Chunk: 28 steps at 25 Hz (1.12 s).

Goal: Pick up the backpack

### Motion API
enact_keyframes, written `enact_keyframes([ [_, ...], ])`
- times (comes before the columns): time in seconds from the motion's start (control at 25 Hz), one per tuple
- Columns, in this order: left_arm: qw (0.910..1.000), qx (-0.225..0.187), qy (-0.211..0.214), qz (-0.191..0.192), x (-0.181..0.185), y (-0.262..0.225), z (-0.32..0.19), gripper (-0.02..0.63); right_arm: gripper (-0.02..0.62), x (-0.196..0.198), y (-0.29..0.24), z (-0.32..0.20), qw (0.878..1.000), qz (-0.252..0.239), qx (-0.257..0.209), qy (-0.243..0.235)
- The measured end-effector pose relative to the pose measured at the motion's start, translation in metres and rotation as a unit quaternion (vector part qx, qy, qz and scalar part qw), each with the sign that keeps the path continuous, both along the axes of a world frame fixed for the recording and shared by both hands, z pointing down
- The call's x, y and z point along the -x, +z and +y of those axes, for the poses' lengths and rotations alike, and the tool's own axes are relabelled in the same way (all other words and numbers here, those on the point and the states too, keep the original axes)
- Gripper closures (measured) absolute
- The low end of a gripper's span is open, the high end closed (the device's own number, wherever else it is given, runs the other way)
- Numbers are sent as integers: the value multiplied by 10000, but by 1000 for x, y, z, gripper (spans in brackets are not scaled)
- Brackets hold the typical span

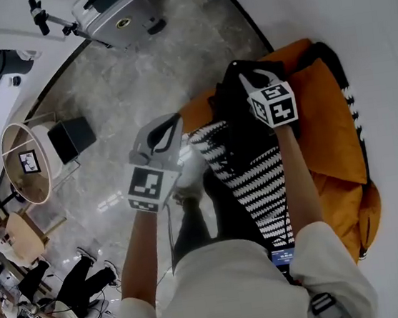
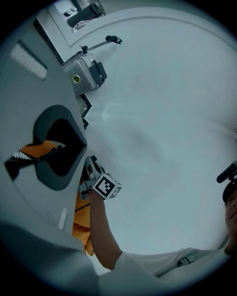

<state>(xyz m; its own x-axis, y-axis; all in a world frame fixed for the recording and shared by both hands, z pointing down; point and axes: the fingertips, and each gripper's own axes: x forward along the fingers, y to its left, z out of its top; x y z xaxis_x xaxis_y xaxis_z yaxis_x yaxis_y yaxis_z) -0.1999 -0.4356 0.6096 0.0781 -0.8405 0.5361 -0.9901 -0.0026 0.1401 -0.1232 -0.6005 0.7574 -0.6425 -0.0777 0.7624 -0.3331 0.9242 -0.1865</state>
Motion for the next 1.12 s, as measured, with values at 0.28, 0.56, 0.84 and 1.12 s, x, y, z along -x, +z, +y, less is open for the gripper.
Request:
enact_keyframes([
  [0.28,10000,-47,-43,-22,10,-6,5,595,589,-1,-9,8,9998,-90,-59,-146],
  [0.56,9999,-150,-16,-33,11,-13,5,595,589,-8,-22,15,9994,-303,-110,-128],
  [0.84,9996,-261,113,-27,0,-24,5,595,589,-28,-46,26,9979,-589,-261,60],
  [1.12,9991,-346,248,-80,-13,-37,8,596,589,-54,-71,36,9938,-966,-357,424],
])
